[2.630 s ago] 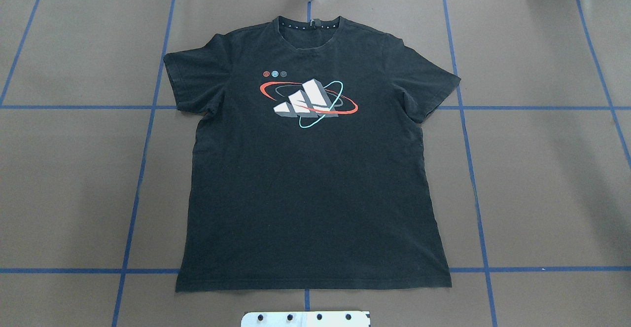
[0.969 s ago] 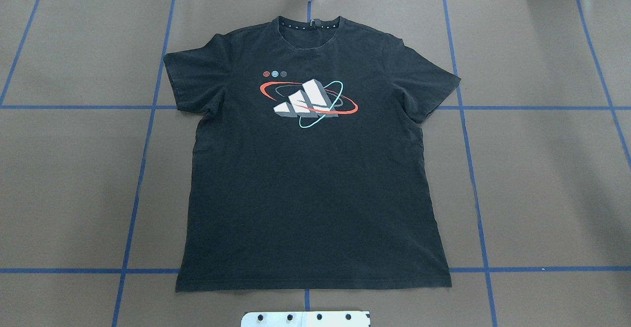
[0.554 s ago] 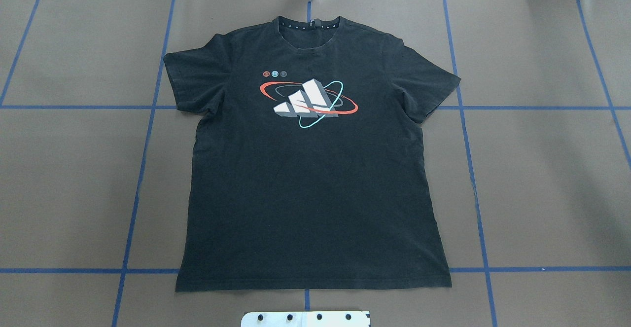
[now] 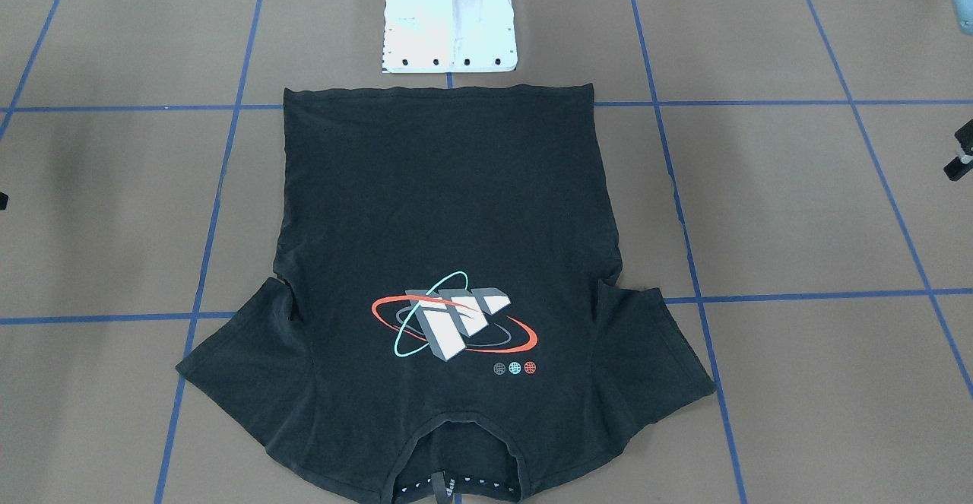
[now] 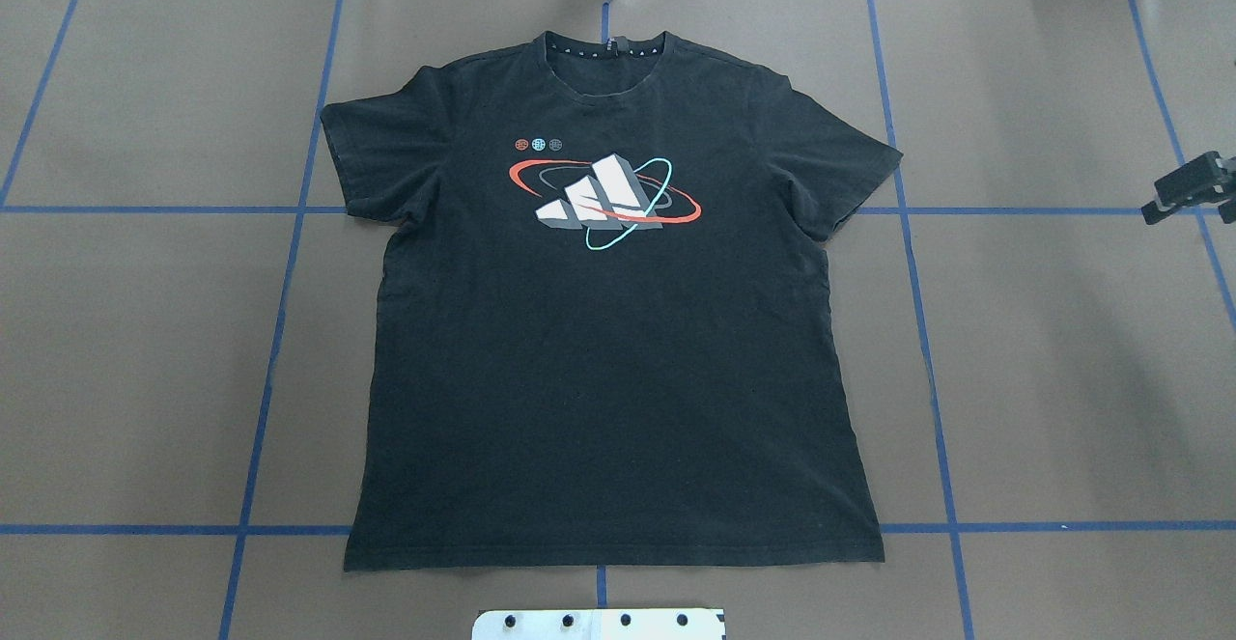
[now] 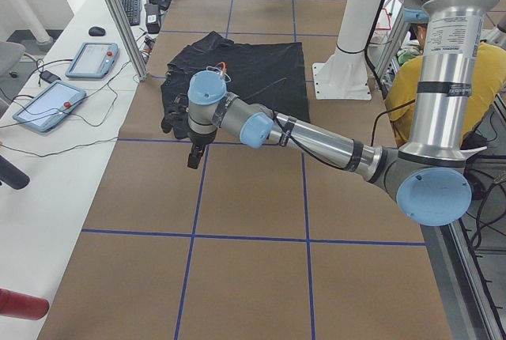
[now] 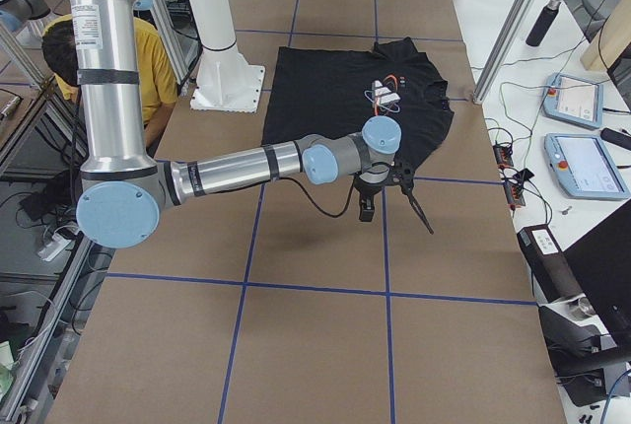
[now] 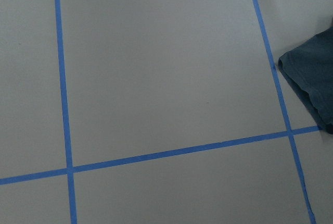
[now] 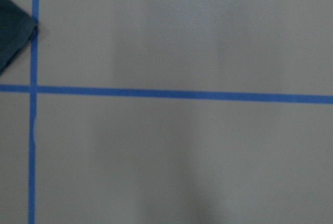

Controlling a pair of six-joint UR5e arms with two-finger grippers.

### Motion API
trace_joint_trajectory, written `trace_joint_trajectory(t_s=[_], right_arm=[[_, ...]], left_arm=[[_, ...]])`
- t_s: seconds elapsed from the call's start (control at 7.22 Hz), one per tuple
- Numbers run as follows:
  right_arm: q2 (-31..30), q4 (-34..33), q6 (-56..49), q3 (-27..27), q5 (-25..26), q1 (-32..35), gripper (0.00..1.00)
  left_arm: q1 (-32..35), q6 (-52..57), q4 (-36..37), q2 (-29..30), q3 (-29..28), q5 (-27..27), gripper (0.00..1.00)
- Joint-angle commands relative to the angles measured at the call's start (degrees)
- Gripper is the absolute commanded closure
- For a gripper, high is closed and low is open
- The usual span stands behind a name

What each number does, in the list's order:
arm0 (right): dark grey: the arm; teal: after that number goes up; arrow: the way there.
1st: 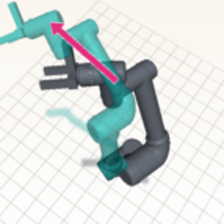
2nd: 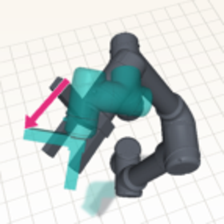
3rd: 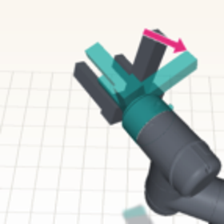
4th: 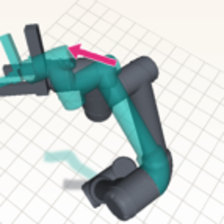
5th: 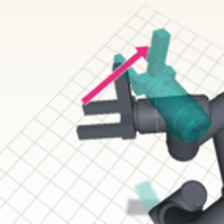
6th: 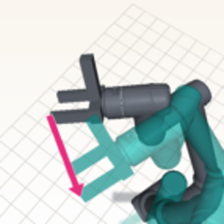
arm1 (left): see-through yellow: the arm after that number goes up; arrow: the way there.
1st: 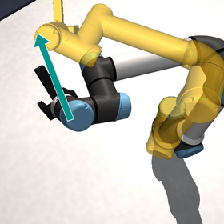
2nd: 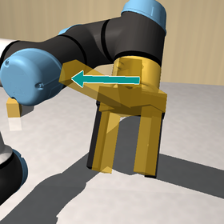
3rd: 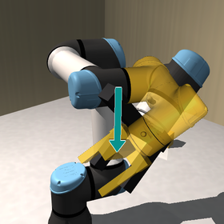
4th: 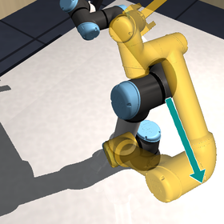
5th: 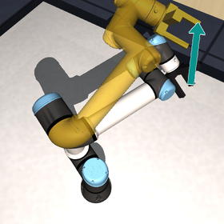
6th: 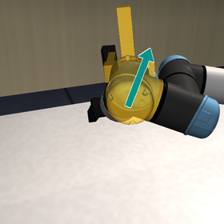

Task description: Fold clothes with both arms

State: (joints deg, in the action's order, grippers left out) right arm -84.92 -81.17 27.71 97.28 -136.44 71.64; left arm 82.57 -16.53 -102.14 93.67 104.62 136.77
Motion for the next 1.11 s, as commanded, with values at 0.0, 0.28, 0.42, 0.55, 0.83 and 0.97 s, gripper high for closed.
trace_joint_trajectory(t_s=[0.0, 0.28, 0.42, 0.55, 0.83, 0.97], right_arm=[[8.51, 11.16, 15.21, -9.87, 0.3, -3.6, 0.02], [17.47, 25.19, 24.8, -23.02, 0.56, -5.63, 0.02], [19.16, 33.54, 30.33, -28.06, 2.48, -5.98, 0.02], [21.01, 36.23, 38.13, -29.33, 6.07, -9.2, 0.03], [21.38, 36.26, 39.09, -29.69, 10.06, -11.78, 0.08], [21.9, 36.26, 39.18, -30.91, 10.49, -13.09, 0.09]], left_arm=[[-0.04, 0.0, -0.43, 0.03, 0.06, -0.1, 0.0], [-0.21, 0.01, -0.43, 0.02, 0.05, -0.01, 0.0], [-0.21, -0.08, -0.43, -0.06, 0.14, -0.01, 0.0], [-0.39, -0.61, -0.52, -0.06, 0.14, -0.01, 0.0], [-0.56, -0.61, -0.52, -0.06, -0.03, -0.01, 0.0], [-0.56, -0.61, -0.52, -0.06, -0.03, -0.01, 0.0]])
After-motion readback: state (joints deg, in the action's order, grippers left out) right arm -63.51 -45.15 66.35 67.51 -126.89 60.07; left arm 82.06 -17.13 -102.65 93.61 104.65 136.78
